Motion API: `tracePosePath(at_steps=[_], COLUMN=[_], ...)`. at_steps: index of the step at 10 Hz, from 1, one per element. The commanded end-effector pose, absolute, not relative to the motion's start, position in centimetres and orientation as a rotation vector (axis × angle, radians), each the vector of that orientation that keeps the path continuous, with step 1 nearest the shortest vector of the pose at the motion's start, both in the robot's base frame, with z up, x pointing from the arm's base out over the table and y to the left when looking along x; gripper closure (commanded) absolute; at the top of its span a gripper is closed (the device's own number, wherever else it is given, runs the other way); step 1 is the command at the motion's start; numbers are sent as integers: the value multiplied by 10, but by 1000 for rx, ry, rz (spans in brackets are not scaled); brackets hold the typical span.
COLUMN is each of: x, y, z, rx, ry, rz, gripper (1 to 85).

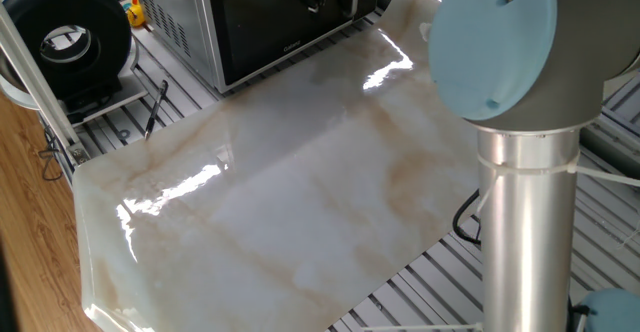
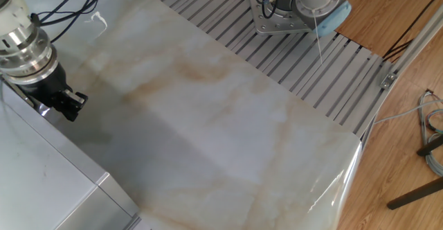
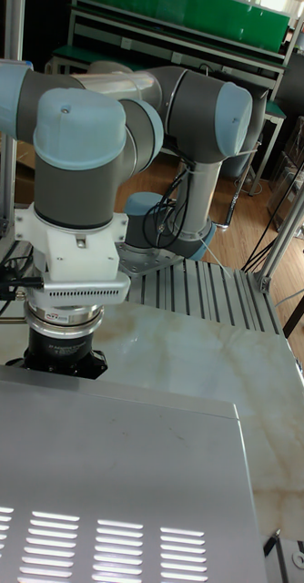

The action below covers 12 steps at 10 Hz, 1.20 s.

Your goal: Close the microwave door

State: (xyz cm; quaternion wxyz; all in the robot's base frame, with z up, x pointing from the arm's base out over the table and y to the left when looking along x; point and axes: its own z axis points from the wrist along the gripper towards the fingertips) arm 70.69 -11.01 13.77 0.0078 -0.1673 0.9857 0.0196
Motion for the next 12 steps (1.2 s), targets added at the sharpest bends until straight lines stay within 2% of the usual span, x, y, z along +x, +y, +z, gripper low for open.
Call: tracePosePath(at_steps=[1,5,9,10,12], x=[705,674,667,664,656], y=[-112,-107,-112,-102,-85], z=[140,136,130,131,145], rx=[-522,-450,-515,-480,-445], ry=[3085,3068,3072,3085,3093], rz=[56,98,42,108,99], gripper=[843,843,843,843,843])
